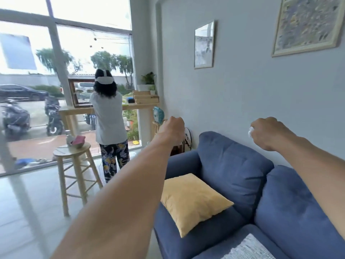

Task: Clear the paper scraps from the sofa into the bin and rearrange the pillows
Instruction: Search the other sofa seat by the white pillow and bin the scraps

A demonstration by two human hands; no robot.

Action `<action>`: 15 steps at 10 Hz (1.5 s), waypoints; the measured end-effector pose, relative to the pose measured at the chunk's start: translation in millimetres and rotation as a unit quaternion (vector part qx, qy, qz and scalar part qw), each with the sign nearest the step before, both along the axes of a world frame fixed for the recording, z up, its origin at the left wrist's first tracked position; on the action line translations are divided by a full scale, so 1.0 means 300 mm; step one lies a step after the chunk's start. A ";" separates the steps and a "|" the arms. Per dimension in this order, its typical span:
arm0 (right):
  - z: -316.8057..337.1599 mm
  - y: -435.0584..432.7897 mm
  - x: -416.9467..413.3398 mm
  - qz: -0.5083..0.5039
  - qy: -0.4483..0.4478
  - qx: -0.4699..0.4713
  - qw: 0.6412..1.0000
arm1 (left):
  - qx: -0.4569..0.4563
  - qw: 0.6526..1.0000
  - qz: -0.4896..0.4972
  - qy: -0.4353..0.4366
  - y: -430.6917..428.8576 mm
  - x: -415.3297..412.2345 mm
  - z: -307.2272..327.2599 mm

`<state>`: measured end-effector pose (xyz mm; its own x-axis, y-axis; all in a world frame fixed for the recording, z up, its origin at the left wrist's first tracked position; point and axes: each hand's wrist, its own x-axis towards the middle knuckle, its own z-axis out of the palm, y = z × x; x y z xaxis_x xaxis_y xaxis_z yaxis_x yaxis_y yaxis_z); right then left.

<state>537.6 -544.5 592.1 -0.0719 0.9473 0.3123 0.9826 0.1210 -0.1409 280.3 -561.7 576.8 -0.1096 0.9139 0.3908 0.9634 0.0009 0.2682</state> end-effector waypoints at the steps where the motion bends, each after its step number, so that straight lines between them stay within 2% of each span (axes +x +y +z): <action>1: -0.017 0.060 -0.160 0.045 0.004 -0.005 0.999 | -0.002 0.999 0.040 -0.002 -0.014 -0.159 -0.028; 2: -0.025 0.170 -0.394 0.123 -0.024 -0.008 0.992 | -0.003 0.992 0.122 0.012 -0.037 -0.369 -0.032; 4: -0.032 0.352 -0.762 0.244 -0.050 0.022 0.968 | -0.009 0.974 0.225 0.011 -0.045 -0.640 -0.020; 6: -0.036 0.403 -1.019 0.311 -0.053 0.029 0.948 | -0.004 0.952 0.307 0.004 -0.069 -0.827 -0.039; 8: -0.046 0.490 -1.205 0.393 -0.007 -0.007 0.919 | -0.014 0.938 0.346 -0.006 -0.053 -0.969 -0.042; 13: -0.082 0.783 -1.774 0.370 0.000 -0.005 0.929 | -0.012 0.949 0.315 0.001 0.299 -1.531 -0.091; 15: -0.184 0.892 -1.990 0.350 -0.029 -0.012 0.936 | -0.034 0.954 0.298 -0.017 0.420 -1.758 -0.195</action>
